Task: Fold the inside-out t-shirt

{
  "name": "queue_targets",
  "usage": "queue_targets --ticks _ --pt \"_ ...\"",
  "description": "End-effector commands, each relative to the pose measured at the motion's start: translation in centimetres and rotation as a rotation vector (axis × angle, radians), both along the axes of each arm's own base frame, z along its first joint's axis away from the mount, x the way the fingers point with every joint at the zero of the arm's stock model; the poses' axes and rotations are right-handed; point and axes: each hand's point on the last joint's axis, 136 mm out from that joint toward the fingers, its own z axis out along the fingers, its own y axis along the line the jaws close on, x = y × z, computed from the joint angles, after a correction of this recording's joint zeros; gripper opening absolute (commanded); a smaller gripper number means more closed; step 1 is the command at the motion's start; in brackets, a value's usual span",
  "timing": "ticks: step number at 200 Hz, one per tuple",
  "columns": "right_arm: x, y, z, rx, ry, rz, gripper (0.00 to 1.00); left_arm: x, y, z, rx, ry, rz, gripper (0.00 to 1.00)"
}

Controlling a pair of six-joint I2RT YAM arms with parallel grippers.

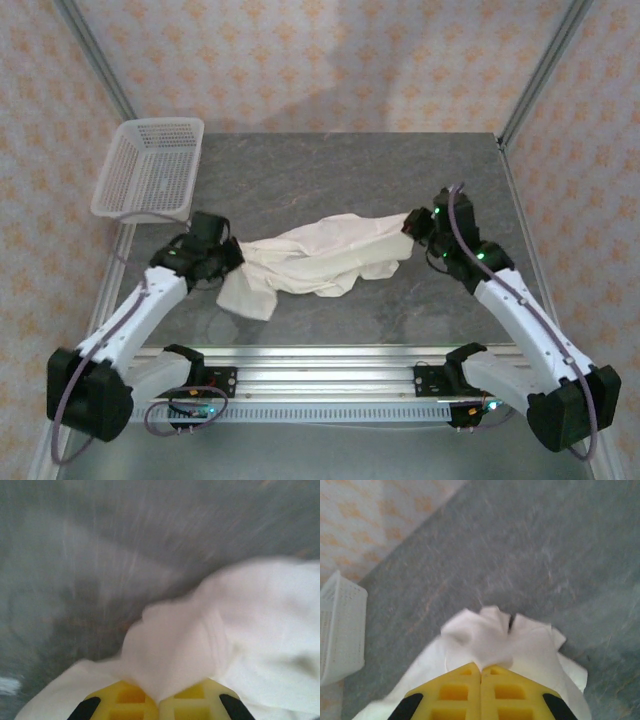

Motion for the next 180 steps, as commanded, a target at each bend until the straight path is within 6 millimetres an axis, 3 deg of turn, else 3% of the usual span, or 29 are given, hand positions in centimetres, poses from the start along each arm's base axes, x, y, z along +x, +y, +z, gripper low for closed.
queue_targets --ticks 1,12,24,36,52,82,121,144,164,180 --pt "-0.4 -3.6 11.9 -0.085 -0.251 -0.099 0.0 0.1 4.7 13.3 0.238 -0.251 0.047 0.0" --pt "-1.3 -5.1 16.9 -0.123 -0.342 -0.149 0.0 -0.4 6.2 19.9 0.311 -0.364 0.083 0.0" --pt "-2.8 -6.5 21.2 -0.127 -0.441 -0.198 0.0 -1.5 7.5 25.4 0.362 -0.462 0.127 0.0" --pt "-4.2 -7.4 24.0 -0.12 -0.519 -0.23 0.0 -2.9 8.6 29.3 0.386 -0.545 0.172 0.0" --pt "-5.8 -8.4 26.2 -0.115 -0.594 -0.263 0.0 -4.7 9.4 32.7 0.381 -0.649 0.223 0.0" --pt "-8.8 -8.1 30.1 -0.088 -0.724 -0.197 0.0 -7.2 8.9 37.0 0.304 -0.812 0.208 0.0" --pt "-13.7 -4.7 36.4 -0.002 -1.003 0.054 0.0 -9.9 8.1 41.2 0.22 -1.007 0.172 0.0" --pt "-16.4 -3.2 38.9 0.055 -1.122 0.169 0.0 -11.3 7.6 43.2 0.172 -1.132 0.152 0.0" --pt "-16.2 -4.0 39.3 0.06 -1.122 0.122 0.0 -11.0 7.2 44.0 0.154 -1.165 0.143 0.0" --pt "-13.9 -5.6 38.3 0.031 -1.04 -0.006 0.0 -9.2 6.6 43.8 0.153 -1.128 0.121 0.0"
